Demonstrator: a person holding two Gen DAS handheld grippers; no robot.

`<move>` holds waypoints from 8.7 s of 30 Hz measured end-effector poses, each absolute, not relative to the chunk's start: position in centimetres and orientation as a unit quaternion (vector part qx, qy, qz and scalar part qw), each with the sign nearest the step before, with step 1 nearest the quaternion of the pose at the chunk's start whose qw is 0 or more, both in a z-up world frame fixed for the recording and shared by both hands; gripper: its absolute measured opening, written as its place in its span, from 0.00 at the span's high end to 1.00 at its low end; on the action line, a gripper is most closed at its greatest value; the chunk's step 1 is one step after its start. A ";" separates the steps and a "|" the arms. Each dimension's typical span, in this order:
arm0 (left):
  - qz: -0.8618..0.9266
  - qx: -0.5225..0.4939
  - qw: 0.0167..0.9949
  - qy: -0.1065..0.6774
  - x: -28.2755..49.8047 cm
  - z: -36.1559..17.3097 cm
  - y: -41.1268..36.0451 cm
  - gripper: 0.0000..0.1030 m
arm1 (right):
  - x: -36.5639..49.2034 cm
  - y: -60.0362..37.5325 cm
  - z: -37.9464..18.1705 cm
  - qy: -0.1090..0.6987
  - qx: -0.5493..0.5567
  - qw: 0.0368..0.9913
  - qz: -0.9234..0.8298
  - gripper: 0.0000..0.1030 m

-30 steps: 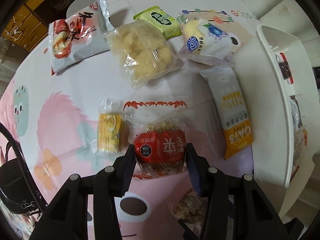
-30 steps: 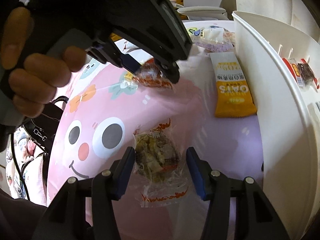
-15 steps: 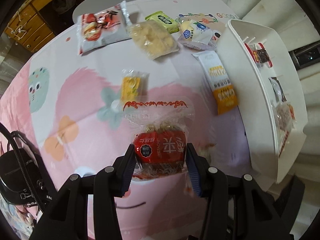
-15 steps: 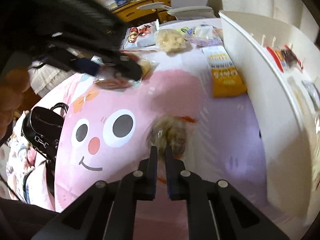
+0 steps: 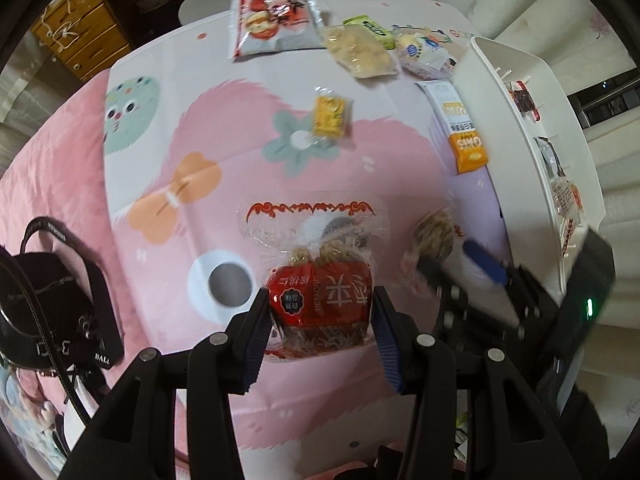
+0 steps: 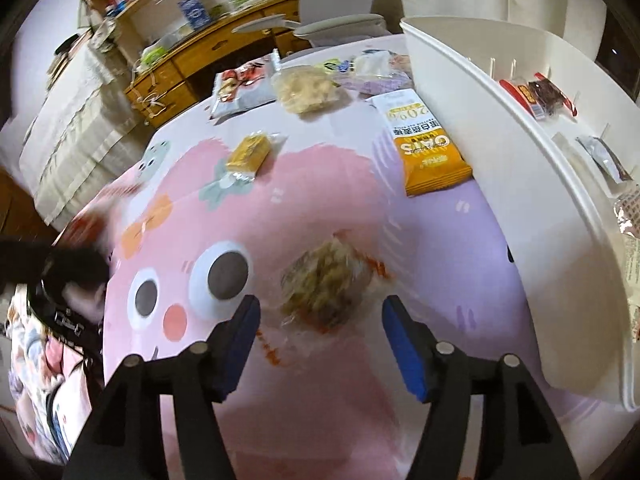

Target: Organize snacks

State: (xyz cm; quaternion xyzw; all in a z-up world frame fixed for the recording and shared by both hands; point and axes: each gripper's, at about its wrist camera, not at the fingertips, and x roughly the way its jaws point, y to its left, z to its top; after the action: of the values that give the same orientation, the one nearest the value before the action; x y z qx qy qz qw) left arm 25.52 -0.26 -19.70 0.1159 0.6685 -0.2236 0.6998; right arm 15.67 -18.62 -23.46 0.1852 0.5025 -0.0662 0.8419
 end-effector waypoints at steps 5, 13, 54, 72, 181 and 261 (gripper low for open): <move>-0.220 0.112 0.700 0.670 25.2 -19.4 1.4 0.55 | 17.3 -18.5 -23.8 0.509 0.175 0.838 -0.092 0.32; -0.221 0.104 0.702 0.669 24.8 -18.7 2.9 0.55 | 18.8 -17.4 -24.4 0.519 0.132 0.839 -0.095 0.22; -0.080 -0.013 0.746 0.661 20.9 -15.3 0.9 0.55 | 20.8 -18.9 -24.4 0.550 0.058 0.827 0.099 0.69; -0.158 -0.057 0.791 0.588 16.3 -12.8 -6.7 0.55 | 12.3 -24.9 -15.5 0.512 0.101 0.830 0.197 0.69; -0.151 0.015 0.752 0.642 39.4 -17.4 2.5 0.22 | 19.9 -14.9 -20.3 0.464 0.133 0.875 -0.039 0.27; -0.139 -0.041 0.781 0.607 45.5 -25.2 -1.6 0.36 | 26.5 -16.1 -24.6 0.475 0.056 0.876 -0.066 0.71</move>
State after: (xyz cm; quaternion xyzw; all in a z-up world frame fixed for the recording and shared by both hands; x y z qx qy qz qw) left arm 45.55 -1.58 -25.17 -0.0406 0.6072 -0.1387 0.7813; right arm 26.45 -16.14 -24.57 0.0558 0.4753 -0.0661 0.8756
